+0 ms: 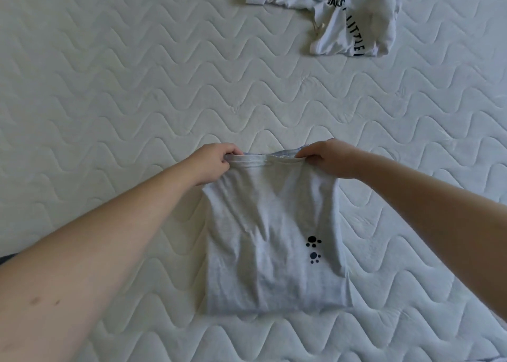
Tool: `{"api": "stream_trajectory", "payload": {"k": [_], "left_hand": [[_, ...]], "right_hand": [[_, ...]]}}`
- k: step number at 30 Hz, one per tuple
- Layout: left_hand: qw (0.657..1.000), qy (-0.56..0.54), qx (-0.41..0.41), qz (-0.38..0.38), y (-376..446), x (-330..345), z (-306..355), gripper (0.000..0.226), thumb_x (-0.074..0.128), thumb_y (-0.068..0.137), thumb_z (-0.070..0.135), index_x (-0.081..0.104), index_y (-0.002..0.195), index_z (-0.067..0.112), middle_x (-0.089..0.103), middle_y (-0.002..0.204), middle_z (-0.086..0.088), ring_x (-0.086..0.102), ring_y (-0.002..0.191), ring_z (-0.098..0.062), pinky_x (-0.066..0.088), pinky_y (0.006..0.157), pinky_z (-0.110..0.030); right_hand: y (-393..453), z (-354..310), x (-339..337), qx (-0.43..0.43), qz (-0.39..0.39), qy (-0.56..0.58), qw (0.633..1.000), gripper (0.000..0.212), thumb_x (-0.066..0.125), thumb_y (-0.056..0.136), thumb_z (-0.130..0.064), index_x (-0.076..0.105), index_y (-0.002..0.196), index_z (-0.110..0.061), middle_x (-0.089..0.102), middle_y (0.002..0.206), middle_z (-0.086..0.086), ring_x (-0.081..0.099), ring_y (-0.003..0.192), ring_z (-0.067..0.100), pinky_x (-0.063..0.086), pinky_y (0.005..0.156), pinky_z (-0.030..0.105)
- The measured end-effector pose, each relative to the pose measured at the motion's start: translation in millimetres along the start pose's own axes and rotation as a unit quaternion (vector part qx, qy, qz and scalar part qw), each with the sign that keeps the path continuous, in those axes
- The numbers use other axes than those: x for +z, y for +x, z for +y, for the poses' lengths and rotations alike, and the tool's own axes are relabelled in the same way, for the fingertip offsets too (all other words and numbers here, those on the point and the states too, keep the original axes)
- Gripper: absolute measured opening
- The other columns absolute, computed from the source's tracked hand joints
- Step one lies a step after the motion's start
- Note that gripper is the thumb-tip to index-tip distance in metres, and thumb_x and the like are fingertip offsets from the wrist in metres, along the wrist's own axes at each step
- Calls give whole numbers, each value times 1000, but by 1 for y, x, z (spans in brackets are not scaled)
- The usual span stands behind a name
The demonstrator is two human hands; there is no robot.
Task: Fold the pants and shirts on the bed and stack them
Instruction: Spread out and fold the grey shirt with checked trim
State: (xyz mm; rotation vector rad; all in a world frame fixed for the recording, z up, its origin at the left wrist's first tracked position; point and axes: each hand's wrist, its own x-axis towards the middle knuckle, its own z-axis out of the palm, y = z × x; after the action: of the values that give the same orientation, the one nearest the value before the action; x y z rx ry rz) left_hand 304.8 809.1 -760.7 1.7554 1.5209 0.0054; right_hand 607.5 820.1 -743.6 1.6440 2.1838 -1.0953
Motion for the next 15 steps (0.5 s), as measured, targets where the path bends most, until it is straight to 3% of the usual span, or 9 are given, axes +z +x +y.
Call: {"api": "stream_trajectory", "payload": {"k": [5,8,12,15], "left_hand": [[1000,-3,-9,23,26,3,-12,45,47,83,-2,67,113,24,67,111,-1,55,96,-12,35,78,-20],[999,-8,-22,45,35,5,-18,42,48,85,0,67,113,24,66,115,-3,57,100,-16,38,80,-23],[998,35,-30,47,42,15,-22,38,51,86,0,66,116,17,60,120,-10,55,111,-25,40,89,-25],[997,39,-51,34,48,21,-20,27,60,90,16,63,117,15,57,118,-8,54,112,-25,41,93,-28]], "right_hand": [[28,12,-3,15,4,-25,1000,28,47,99,-24,63,121,-32,64,112,1,52,94,18,38,79,28],[37,17,-3,30,36,-28,999,25,51,98,-25,64,119,-28,64,110,0,50,93,17,38,78,28],[45,20,10,37,81,-42,995,22,56,96,-25,65,116,-22,62,116,3,55,109,24,46,90,36],[50,22,19,48,98,-12,994,34,62,94,-33,58,127,-23,54,127,5,49,120,26,42,99,39]]}}
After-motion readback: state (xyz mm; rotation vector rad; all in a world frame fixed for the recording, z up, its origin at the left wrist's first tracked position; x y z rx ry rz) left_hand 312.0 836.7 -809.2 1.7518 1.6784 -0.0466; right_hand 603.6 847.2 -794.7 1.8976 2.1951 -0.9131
